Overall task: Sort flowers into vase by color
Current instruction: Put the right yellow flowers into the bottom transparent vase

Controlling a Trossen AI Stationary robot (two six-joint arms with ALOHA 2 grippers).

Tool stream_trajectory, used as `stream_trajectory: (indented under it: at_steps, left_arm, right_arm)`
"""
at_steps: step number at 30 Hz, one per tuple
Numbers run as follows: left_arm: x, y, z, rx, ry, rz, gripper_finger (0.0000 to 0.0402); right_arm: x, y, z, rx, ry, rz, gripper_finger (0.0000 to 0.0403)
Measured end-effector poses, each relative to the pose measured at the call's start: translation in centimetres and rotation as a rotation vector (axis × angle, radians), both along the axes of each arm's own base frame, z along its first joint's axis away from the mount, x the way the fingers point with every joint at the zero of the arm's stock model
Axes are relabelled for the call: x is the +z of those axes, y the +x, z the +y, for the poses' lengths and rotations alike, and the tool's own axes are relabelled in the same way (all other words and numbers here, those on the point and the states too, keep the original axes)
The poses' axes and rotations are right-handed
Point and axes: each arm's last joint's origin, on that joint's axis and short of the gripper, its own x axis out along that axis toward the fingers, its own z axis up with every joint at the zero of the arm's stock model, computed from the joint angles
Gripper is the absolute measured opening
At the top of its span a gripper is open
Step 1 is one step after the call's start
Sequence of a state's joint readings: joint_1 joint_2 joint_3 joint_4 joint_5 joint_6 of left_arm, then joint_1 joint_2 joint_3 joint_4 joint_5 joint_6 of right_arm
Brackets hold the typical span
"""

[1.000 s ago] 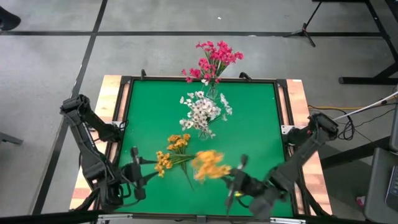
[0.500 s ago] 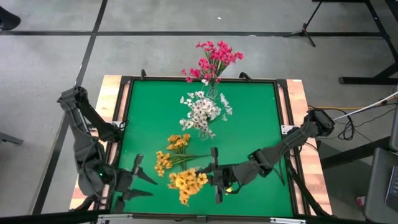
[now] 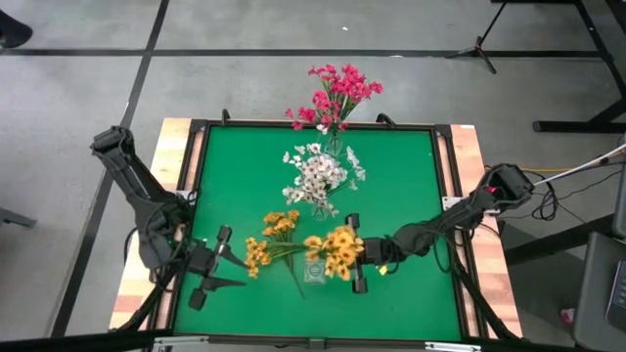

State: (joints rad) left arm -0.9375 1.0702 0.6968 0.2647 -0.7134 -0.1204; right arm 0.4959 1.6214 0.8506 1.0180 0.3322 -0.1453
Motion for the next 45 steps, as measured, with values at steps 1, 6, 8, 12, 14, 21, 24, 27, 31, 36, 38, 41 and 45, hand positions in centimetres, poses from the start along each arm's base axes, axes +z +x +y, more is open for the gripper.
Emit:
stream_trajectory:
  at_steps: [1, 6, 8, 12, 14, 21, 24, 27, 31, 36, 38, 41, 45]
  left_arm:
    - [-0.3, 0.0, 0.1, 0.003, -0.004, -0.003, 0.0159]
    - [-1.7, -0.1, 0.3, 0.003, -0.014, 0.017, 0.0159]
    - [-2.2, -0.2, 0.4, -0.002, -0.032, 0.008, 0.0159]
    - [-2.9, -0.3, 0.5, -0.037, -0.073, -0.017, 0.0159]
    - [-3.3, -0.3, 0.6, -0.032, -0.08, -0.023, 0.0159]
    - [-3.4, -0.3, 0.8, -0.025, -0.099, -0.038, 0.0159]
    - [-3.4, -0.3, 0.8, -0.025, -0.1, -0.037, 0.0159]
    - [-3.4, -0.3, 0.8, -0.025, -0.101, -0.037, 0.0159]
    - [-3.4, -0.3, 0.8, -0.024, -0.103, -0.037, 0.0159]
    - [-3.4, -0.2, 0.9, -0.019, -0.102, -0.036, 0.0159]
    - [-3.4, -0.1, 1.0, -0.014, -0.104, -0.036, 0.0159]
    - [-3.4, 0.0, 1.1, -0.006, -0.106, -0.035, 0.0159]
    - [-3.4, 0.1, 1.1, -0.003, -0.1, -0.036, 0.0159]
  right_arm:
    - [-0.1, 0.1, -0.1, 0.022, 0.008, 0.005, 0.0011]
    - [-0.2, 0.2, -0.2, 0.067, 0.065, 0.023, 0.0011]
    - [-0.5, 0.3, -0.1, 0.085, 0.081, 0.037, 0.0011]
    - [-1.4, 0.7, 0.2, 0.113, 0.111, 0.067, 0.0011]
    - [-1.8, 0.9, 0.3, 0.115, 0.114, 0.072, 0.0011]
    - [-2.6, 1.1, 0.4, 0.106, 0.113, 0.11, 0.0011]
    - [-2.8, 1.2, 0.4, 0.099, 0.115, 0.13, 0.0011]
    - [-3.1, 1.4, 0.2, 0.08, 0.119, 0.15, 0.0011]
    - [-4.2, 1.9, -0.1, 0.067, 0.142, 0.183, 0.0012]
    - [-4.9, 2.3, -0.4, 0.06, 0.173, 0.214, 0.0015]
    - [-5.1, 2.5, -0.7, 0.054, 0.186, 0.236, 0.002]
    - [-5.4, 2.5, -0.8, 0.05, 0.199, 0.271, 0.003]
    - [-5.8, 2.5, -0.8, 0.057, 0.194, 0.302, 0.0038]
